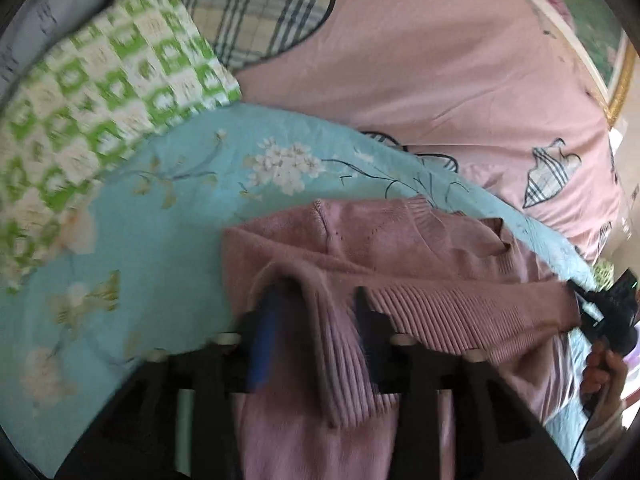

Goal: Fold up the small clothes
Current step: 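Lift the hem with both grippers and fold it toward the collar, then release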

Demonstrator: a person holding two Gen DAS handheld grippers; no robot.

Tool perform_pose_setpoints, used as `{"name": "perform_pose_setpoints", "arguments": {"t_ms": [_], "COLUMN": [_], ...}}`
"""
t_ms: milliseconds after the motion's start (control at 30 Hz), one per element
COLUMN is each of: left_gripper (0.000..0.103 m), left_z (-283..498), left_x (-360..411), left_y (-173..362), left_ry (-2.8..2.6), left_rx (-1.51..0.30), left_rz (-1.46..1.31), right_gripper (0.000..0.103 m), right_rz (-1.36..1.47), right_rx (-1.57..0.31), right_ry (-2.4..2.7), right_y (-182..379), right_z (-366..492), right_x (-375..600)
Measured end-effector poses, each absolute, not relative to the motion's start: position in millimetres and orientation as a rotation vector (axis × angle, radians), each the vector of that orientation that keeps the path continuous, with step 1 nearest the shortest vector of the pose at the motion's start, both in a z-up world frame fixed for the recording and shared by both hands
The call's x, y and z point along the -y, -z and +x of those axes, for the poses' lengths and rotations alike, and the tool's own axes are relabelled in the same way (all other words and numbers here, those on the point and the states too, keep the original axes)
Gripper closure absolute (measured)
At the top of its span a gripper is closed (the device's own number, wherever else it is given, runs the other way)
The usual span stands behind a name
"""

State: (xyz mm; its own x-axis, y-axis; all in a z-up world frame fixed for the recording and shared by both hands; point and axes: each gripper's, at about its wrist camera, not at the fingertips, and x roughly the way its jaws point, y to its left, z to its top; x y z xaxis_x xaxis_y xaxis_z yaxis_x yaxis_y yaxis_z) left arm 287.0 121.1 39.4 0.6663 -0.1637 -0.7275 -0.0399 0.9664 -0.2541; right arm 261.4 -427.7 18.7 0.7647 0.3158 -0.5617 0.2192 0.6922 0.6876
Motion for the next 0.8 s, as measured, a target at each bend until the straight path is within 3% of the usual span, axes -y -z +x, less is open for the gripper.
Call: {"name": "perform_pose_setpoints", "arguments": {"t_ms": [33, 200, 367, 533, 700, 800], "left_gripper": [0.056, 0.056, 0.056, 0.056, 0.061, 0.056], "left_z": [274, 226, 239, 304, 370, 392], "left_x": [-118, -73, -9, 16, -17, -52], "left_y": [-46, -56, -30, -3, -14, -22], "left_ry": [0.095, 0.344, 0.462, 0.418, 0.184, 0.054], "left_rx": [-0.827, -0.848, -0.953, -1.087, -0.989, -0.931], "left_rz": [-0.250, -0.193, -0.059, 0.055, -0.007, -0.164], "right_gripper": [0.069, 0.068, 0.070, 0.070, 0.073, 0.071], "right_rz": [0.802, 0.649, 0.348, 0.274, 0.374, 0.452], "right_rx": [-0.685, -0.646, -0.893, -1.089, -0.954, -0.838], "right_ry": [-0.050, -0.225, -0.378, -0.290, -0.001, 0.104], "right_y": [-29, -61, -47, -8, -14, -20], "right_z": [251, 217, 232, 293, 342, 343], "right_x": [428, 386, 306, 309, 371, 398]}}
